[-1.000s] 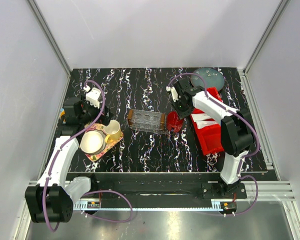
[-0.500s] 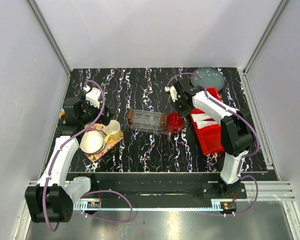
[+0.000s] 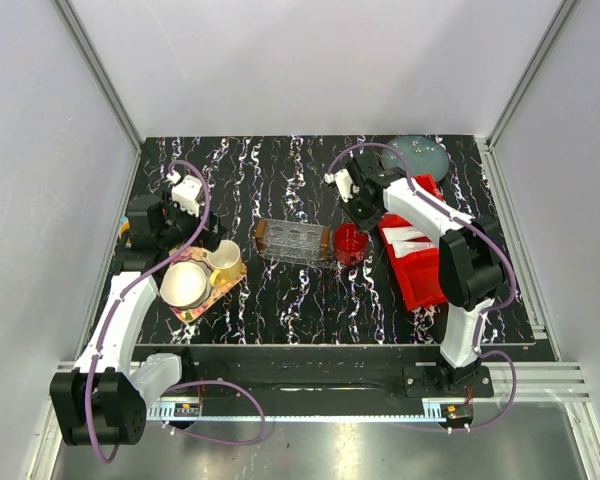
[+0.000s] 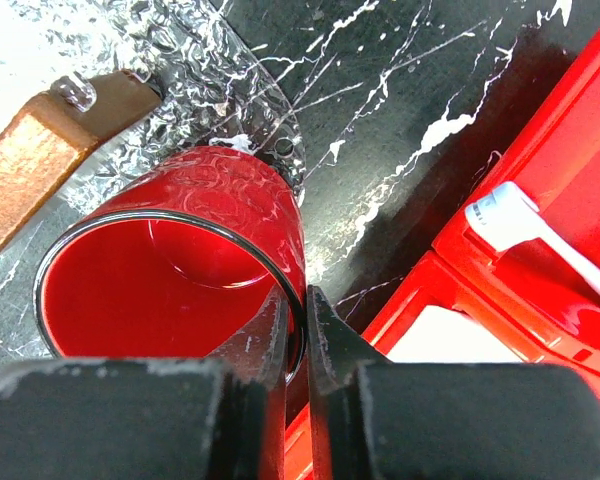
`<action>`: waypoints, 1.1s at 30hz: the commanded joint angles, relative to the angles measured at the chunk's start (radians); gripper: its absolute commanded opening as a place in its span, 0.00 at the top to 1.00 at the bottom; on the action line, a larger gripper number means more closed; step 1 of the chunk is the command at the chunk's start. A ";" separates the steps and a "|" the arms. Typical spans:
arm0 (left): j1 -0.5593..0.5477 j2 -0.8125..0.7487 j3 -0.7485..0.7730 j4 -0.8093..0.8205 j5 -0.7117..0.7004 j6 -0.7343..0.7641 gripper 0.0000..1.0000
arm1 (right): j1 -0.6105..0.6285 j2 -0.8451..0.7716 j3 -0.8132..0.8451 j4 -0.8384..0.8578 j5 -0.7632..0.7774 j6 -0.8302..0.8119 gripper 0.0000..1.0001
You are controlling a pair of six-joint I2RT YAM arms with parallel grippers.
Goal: Prepare toiletry sets of a toothbrush and toothpaste on the tray
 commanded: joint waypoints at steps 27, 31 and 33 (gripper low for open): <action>-0.001 0.007 0.010 0.042 0.003 0.018 0.01 | -0.005 0.054 0.098 0.005 -0.126 -0.263 1.00; -0.002 0.010 0.010 0.042 0.000 0.019 0.01 | -0.005 0.057 0.096 0.009 -0.135 -0.300 1.00; -0.002 0.012 0.009 0.048 0.000 0.018 0.01 | -0.005 0.059 0.098 0.014 -0.141 -0.309 1.00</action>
